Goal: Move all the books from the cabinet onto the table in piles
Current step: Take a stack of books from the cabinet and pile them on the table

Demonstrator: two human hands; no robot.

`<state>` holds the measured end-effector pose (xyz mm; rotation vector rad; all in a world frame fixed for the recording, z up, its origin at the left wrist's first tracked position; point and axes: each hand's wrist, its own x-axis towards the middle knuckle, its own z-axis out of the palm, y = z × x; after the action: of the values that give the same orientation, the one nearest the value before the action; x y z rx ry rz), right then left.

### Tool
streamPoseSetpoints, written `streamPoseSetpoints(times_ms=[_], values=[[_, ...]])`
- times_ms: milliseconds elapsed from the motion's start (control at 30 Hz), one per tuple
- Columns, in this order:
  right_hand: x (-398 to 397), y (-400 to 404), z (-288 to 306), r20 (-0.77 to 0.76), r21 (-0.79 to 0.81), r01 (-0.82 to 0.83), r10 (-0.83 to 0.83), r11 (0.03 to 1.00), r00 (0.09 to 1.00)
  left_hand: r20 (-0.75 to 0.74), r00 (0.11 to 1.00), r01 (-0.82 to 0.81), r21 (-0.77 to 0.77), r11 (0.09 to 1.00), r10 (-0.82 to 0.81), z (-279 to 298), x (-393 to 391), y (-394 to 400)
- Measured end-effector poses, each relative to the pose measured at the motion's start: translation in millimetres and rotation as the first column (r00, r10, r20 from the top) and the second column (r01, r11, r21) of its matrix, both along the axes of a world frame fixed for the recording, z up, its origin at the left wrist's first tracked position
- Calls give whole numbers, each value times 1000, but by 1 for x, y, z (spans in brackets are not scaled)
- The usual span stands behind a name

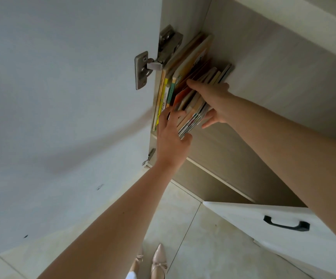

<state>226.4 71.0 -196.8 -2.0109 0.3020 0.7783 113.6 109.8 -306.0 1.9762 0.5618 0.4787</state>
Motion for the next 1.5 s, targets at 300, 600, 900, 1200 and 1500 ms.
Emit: streamPoseSetpoints(times_ms=[300, 600, 900, 1200, 1500], values=[[7, -8, -1, -1, -83, 37, -37, 996, 999, 21, 1000, 21, -82, 996, -19, 1, 5, -8], [19, -2, -5, -17, -39, 125, -125, 991, 992, 36, 999, 9, -120, 993, -5, -17, 26, -5], [28, -1, -2, -18, -119, 10, -13, 993, 1000, -18, 996, -91, -16, 996, 91, -19, 31, -11], [33, -19, -18, -32, -75, 11, -13, 997, 999, -90, 993, 78, 97, 992, -69, -30, 36, -9], [-23, -55, -15, -93, -59, 26, -31, 998, 995, -87, 976, 213, 167, 963, -201, -16, -36, -16]])
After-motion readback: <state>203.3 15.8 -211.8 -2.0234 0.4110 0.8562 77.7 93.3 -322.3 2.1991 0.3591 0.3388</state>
